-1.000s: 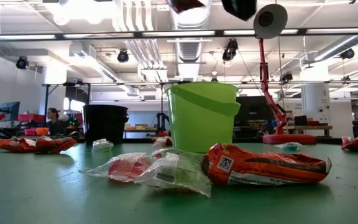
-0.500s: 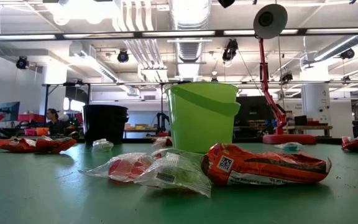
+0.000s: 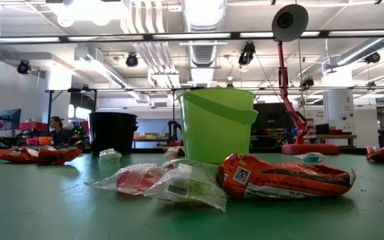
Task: Sort candy
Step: Put the red candy into the violet bucket
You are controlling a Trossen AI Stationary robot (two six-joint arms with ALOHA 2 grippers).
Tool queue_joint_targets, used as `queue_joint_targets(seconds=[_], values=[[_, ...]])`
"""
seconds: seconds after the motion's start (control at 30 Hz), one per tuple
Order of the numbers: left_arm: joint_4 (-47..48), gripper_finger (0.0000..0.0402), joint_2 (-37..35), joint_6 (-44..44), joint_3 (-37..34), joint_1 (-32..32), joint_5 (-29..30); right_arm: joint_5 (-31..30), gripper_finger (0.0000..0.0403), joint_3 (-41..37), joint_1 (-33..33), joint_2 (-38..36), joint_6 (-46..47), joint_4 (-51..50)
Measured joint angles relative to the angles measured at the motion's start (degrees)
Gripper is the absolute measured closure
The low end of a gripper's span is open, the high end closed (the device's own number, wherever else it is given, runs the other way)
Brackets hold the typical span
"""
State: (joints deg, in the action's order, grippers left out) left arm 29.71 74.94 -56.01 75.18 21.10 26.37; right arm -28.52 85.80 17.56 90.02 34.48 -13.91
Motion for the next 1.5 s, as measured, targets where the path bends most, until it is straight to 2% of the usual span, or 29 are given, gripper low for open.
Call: queue_joint_targets(seconds=[0.2,0.63,0.8,0.93,1.2,1.33,1.5], values=[[-0.7,0.0271,-0.8,0.8,0.0,0.0,-0.4,-0.2,0.0394,0.1,-0.2,0.1,1.8,-4.4],[-1.2,0.0271,-0.3,1.6,0.0,-3.0,-0.4,-0.1,0.0394,0.1,-1.1,0.1,1.9,-4.3],[-1.2,0.0271,0.3,2.5,0.0,-4.6,-2.3,-0.1,0.0394,0.1,-1.1,0.1,1.9,-4.2],[-1.3,0.0271,1.5,2.7,0.0,-6.0,-6.2,0.0,0.0394,0.1,-1.1,0.1,1.9,-4.2],[-2.0,0.0272,2.7,7.8,0.0,-6.8,-6.0,-0.1,0.0394,0.0,-1.1,0.1,1.9,-4.5],[-2.0,0.0289,2.3,9.6,0.0,-6.8,-5.9,-0.1,0.0394,0.0,-1.1,0.1,1.9,-4.2],[-1.9,0.0332,2.2,12.4,0.0,-6.8,-5.9,0.0,0.0394,0.0,-1.1,0.1,2.0,-4.1]])
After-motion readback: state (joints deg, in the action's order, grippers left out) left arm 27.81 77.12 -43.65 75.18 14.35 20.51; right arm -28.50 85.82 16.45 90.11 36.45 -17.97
